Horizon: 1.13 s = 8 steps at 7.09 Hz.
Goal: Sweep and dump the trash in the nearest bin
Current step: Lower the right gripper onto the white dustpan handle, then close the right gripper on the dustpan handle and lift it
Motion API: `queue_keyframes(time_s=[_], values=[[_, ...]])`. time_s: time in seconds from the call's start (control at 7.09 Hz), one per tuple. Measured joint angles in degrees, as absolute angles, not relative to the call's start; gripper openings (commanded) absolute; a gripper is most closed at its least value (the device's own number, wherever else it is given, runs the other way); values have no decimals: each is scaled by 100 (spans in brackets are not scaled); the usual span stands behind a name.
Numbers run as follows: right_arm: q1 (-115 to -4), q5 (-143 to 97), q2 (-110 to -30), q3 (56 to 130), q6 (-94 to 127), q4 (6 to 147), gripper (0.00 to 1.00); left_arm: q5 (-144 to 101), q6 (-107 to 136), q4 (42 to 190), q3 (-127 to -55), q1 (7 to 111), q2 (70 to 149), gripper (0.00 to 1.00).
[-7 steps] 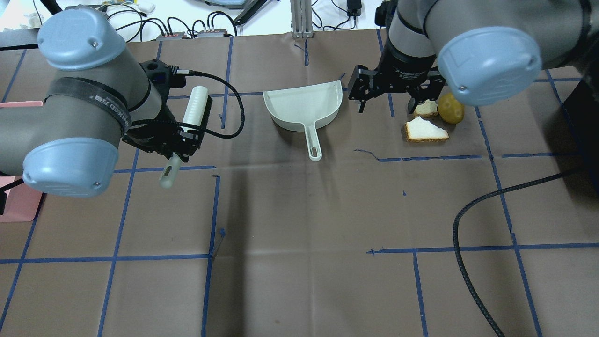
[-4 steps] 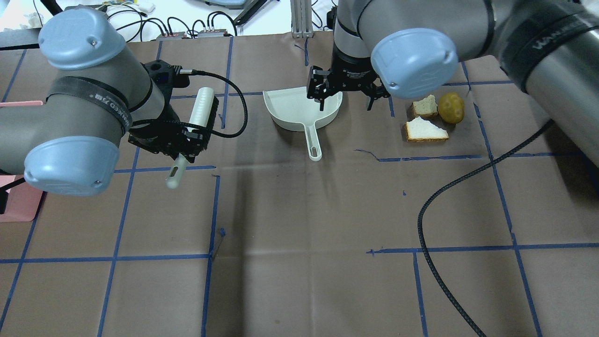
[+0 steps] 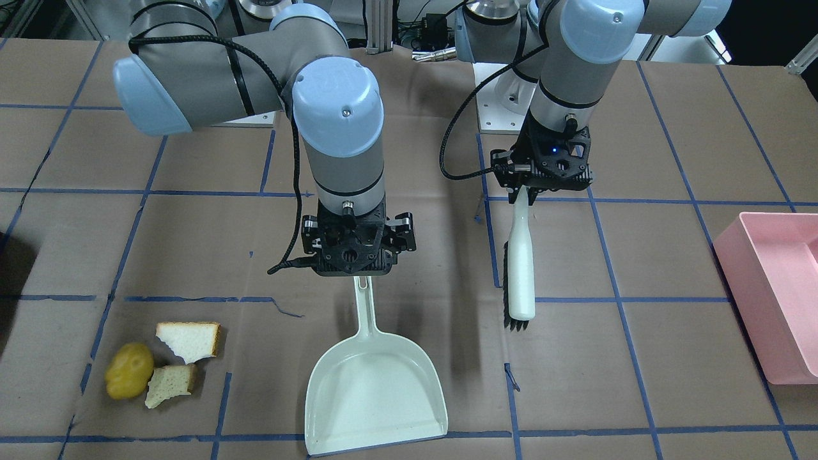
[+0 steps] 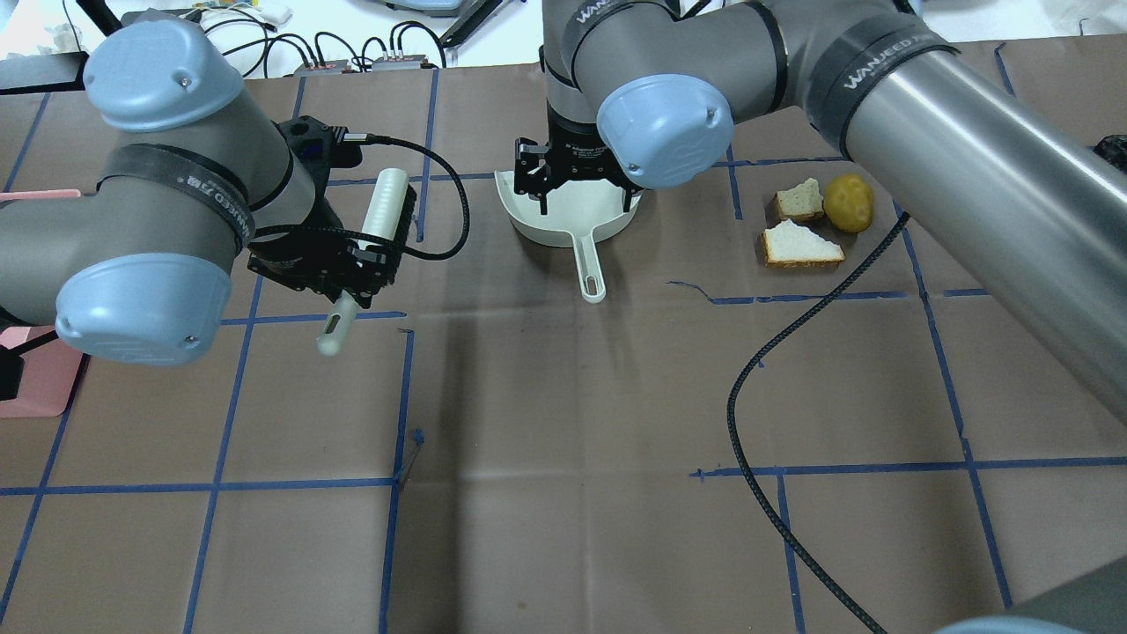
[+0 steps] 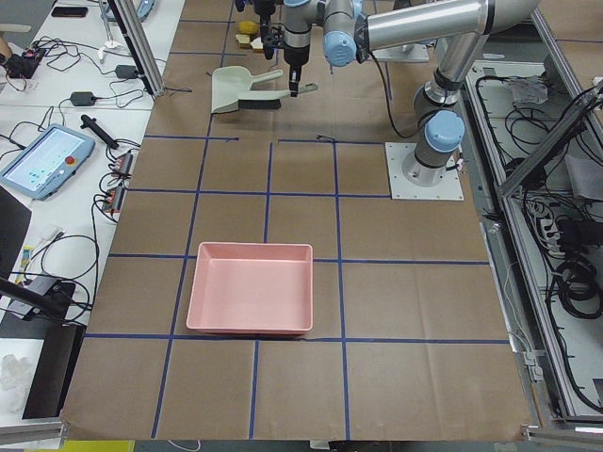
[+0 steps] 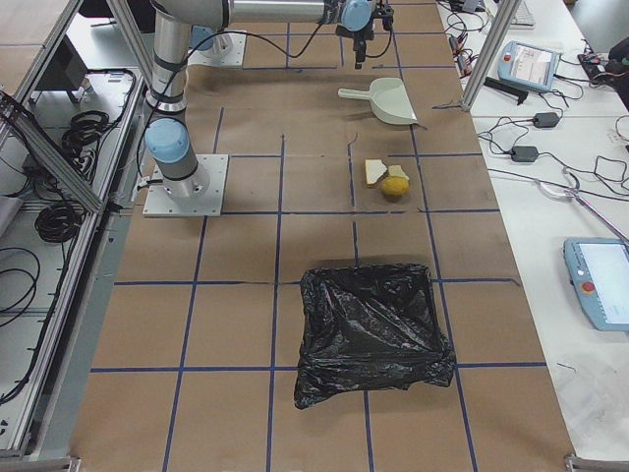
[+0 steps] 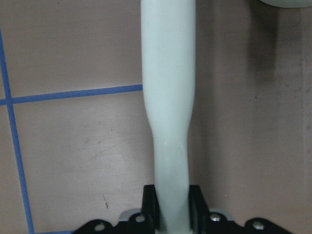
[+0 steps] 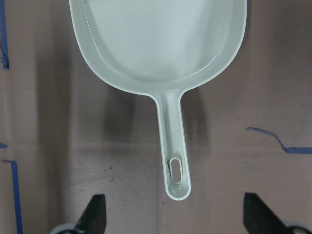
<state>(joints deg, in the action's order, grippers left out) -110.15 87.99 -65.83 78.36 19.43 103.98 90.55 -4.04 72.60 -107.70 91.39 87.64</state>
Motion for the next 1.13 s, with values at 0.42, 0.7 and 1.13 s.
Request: queue_keyframes(time_s=[0.42, 0.7, 1.13], values=[[-11008, 8798, -6236, 7896, 1913, 10573, 100, 9054, -404, 7260, -10804, 9146, 8749, 0], [-11014, 8794, -5856, 7898, 1653, 11070, 100, 9053, -404, 7262, -10812, 9152, 8737, 0], [-11032, 8858, -5550, 7906, 1420, 11434, 100, 9053, -404, 7268, -10825, 9150, 8719, 0]])
